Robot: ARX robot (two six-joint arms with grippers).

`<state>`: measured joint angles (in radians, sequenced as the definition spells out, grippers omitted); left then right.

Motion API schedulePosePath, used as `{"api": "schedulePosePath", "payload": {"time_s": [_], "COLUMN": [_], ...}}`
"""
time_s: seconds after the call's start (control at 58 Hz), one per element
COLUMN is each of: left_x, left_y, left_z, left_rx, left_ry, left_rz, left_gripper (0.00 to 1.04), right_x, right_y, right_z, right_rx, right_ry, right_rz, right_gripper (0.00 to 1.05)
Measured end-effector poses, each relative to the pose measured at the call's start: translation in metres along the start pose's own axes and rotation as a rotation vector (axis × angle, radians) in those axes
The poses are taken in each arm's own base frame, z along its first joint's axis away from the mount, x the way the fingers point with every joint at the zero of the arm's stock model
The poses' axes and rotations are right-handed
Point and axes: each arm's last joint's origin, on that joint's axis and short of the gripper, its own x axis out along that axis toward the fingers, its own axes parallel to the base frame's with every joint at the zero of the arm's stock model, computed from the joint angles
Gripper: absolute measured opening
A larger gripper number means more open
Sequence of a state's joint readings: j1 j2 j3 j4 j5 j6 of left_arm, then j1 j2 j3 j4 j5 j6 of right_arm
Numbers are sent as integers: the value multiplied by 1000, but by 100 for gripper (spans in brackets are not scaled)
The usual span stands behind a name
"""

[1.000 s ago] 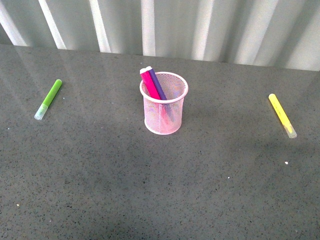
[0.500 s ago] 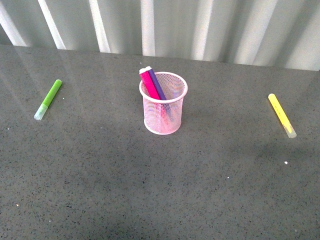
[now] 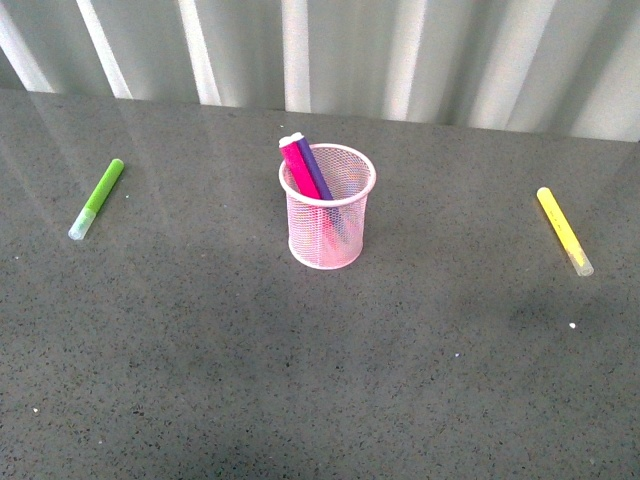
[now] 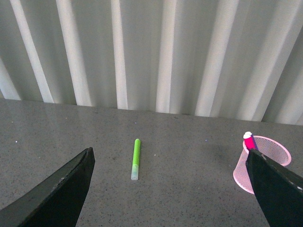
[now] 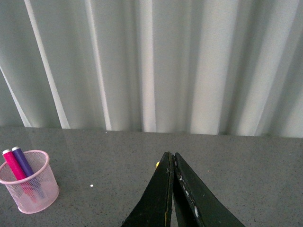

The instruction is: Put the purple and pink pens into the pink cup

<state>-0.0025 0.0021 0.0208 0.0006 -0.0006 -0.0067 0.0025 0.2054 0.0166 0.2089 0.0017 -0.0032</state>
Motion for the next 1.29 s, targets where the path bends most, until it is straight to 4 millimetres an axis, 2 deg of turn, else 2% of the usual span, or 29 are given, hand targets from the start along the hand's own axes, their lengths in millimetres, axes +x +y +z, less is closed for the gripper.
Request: {"api": "schedulePosePath", "payload": {"time_s": [0.31, 0.483, 0.81, 0.879, 1.0, 1.052, 1.121, 1.293], "left_x": [0, 0, 0, 0, 0, 0, 0, 0], "left_y": [0, 0, 0, 0, 0, 0, 0, 0], "left_z": [0, 0, 0, 0, 0, 0, 0, 0], "left_rx": [0, 0, 0, 0, 0, 0, 0, 0], "left_ry": [0, -1, -1, -1, -1, -1, -1, -1], "left_rz": [0, 0, 0, 0, 0, 0, 0, 0], "left_gripper": [98, 98, 98, 98, 98, 98, 98, 98], "right_x": [-13, -13, -13, -13, -13, -13, -13, -13], "right_y": [0, 0, 0, 0, 0, 0, 0, 0], "right_z": [-3, -3, -3, -3, -3, -3, -3, -3], "right_rx": [0, 0, 0, 0, 0, 2, 1, 2], "right_ry": [5, 6, 6, 6, 6, 6, 6, 6], "right_rz": [0, 0, 0, 0, 0, 0, 0, 0], "right_gripper": [3, 3, 59, 76, 96, 100, 97, 98]}}
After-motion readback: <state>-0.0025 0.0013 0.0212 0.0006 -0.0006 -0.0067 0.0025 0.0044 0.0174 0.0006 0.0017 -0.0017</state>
